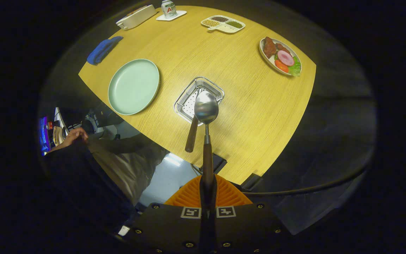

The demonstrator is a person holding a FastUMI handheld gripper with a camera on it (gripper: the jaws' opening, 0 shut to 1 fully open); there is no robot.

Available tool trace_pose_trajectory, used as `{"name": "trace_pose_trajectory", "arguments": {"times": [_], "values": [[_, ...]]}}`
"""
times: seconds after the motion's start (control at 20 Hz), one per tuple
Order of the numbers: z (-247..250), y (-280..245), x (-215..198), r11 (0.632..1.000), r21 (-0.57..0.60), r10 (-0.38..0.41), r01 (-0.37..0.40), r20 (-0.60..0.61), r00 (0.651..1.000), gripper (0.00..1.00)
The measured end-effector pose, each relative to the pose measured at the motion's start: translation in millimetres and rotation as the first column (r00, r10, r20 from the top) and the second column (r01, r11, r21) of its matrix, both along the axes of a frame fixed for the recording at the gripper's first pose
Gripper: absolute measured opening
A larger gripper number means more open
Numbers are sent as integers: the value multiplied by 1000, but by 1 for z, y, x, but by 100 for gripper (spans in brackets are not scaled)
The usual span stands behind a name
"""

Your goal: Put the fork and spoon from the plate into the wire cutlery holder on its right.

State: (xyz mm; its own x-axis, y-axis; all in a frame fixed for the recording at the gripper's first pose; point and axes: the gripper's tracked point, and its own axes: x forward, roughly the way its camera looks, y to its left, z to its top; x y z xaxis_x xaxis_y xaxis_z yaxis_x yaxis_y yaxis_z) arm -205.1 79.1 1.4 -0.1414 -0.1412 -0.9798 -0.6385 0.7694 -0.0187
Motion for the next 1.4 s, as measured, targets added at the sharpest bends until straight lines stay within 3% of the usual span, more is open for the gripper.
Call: {"name": "trace_pose_trajectory", "arguments": {"times": [0.6,0.85,1.1,1.2,1.25,1.35,1.4], "values": [[-47,23,29,982,-91,147,-167,-190,971,1],[-58,30,35,989,-75,106,-124,-215,971,8],[-45,38,42,999,17,39,-37,-142,989,22],[-31,39,47,997,73,-26,29,-39,999,40],[-23,42,51,992,111,-71,67,30,997,41],[-3,48,54,972,195,-167,130,187,968,41],[9,52,55,959,245,-209,141,280,937,42]]}}
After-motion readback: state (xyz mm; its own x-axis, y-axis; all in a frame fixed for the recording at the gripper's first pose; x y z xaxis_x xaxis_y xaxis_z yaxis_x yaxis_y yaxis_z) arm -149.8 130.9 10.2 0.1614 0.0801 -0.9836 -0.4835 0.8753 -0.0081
